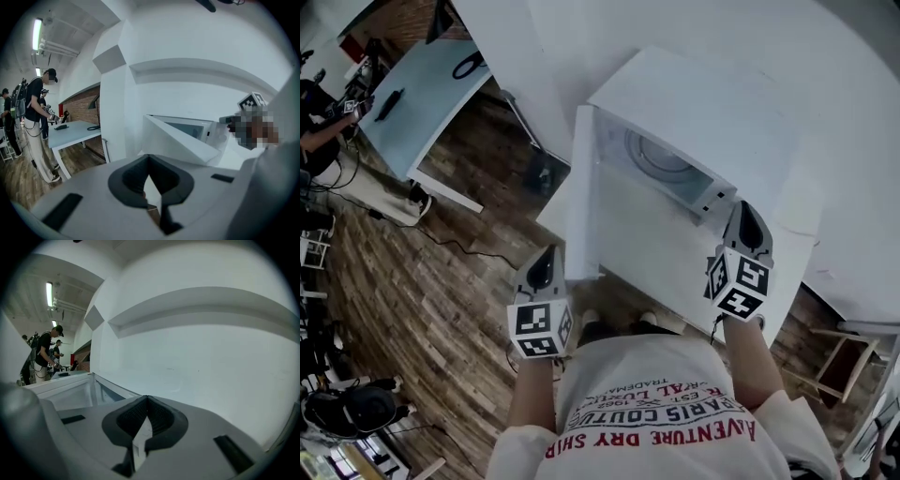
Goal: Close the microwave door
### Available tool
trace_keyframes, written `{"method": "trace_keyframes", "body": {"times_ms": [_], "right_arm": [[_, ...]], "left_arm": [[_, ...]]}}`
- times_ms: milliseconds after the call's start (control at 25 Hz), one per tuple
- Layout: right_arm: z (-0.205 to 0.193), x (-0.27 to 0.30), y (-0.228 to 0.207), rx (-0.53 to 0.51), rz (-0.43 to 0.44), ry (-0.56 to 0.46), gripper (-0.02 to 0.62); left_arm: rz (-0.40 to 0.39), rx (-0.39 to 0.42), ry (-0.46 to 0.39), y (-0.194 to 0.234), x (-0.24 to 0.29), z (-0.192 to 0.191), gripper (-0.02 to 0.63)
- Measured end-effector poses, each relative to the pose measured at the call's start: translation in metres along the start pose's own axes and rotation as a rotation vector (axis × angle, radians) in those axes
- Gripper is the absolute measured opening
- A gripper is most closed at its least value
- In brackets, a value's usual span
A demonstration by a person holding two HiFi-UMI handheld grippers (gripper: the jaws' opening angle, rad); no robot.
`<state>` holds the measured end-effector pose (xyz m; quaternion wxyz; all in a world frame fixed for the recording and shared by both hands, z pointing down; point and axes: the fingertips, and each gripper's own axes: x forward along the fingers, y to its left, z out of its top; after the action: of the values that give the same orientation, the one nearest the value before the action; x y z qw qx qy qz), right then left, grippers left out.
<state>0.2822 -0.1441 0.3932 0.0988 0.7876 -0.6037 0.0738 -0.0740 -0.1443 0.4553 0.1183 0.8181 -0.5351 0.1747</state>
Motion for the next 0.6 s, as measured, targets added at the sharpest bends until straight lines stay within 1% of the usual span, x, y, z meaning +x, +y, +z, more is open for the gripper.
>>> {"method": "trace_keyframes", "body": {"times_ms": [200,360,480,600], "right_arm": [[0.0,0.0,0.002,0.008,0.063,-0.001,0.012],[0.003,0.002,0.004,-0.021,0.114,-0.012,0.012],[0.001,0.003,0.004,-0.008,0.126,-0.011,0.012],[0.0,0.001,0.003,0.017,0.122,-0.006,0.012]], "left_arm": [[-0.023,0.009,-0.014,-0.036,0.01,0.009,0.005],[-0.065,-0.016,-0.025,-0.062,0.02,0.019,0.005],[-0.098,-0.009,-0.024,-0.079,0.028,0.023,0.005],[-0.154,0.029,-0.015,-0.094,0.035,0.025,0.005]]}}
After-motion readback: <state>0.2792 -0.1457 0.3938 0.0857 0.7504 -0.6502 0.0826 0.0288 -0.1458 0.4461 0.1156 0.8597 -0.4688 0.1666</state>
